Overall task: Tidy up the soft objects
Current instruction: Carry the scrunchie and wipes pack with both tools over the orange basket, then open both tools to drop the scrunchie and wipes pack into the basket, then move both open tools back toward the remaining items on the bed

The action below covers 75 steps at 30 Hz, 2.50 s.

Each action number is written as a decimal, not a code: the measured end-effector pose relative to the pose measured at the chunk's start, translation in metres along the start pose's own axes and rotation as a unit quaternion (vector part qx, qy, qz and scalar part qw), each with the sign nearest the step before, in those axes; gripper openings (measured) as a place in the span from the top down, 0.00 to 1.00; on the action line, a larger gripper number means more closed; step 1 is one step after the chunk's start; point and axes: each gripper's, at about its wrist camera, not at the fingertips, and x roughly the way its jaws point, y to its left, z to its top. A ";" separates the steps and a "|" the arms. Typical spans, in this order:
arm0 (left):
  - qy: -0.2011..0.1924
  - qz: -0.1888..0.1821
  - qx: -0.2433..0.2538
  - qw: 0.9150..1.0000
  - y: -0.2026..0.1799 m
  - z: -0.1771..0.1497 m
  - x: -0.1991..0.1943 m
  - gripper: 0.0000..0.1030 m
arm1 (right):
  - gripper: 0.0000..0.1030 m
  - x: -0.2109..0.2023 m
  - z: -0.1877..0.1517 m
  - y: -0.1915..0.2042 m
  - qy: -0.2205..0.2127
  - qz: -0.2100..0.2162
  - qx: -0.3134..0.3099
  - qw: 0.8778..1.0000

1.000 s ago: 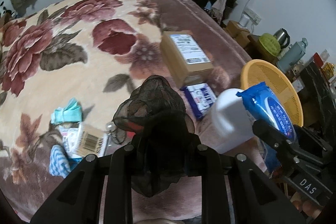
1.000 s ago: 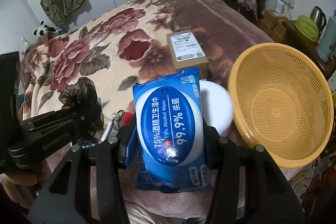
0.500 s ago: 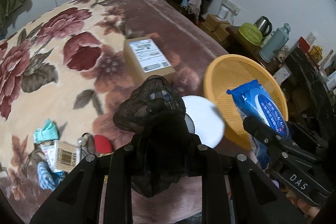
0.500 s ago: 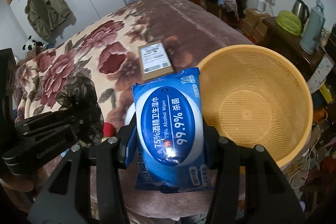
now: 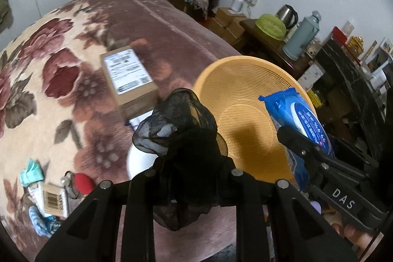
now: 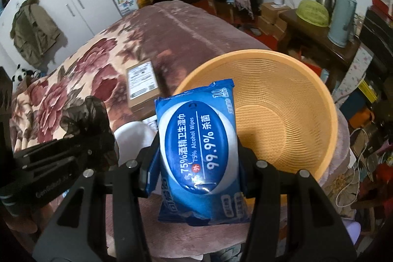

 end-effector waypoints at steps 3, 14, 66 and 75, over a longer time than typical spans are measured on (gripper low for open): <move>0.005 -0.010 0.009 1.000 -0.015 0.007 0.013 0.77 | 0.50 0.001 0.002 -0.018 -0.001 -0.011 0.016 1.000; 0.027 -0.056 0.039 0.997 -0.068 0.017 0.060 0.62 | 0.49 0.010 0.007 -0.073 0.002 -0.031 0.091 0.995; -0.041 0.029 -0.091 0.995 0.122 -0.062 -0.057 0.01 | 0.00 -0.013 -0.036 0.055 0.021 -0.014 -0.008 1.000; -0.047 0.049 -0.119 0.991 0.167 -0.083 -0.071 0.01 | 0.00 -0.009 -0.044 0.101 0.028 -0.011 -0.048 0.998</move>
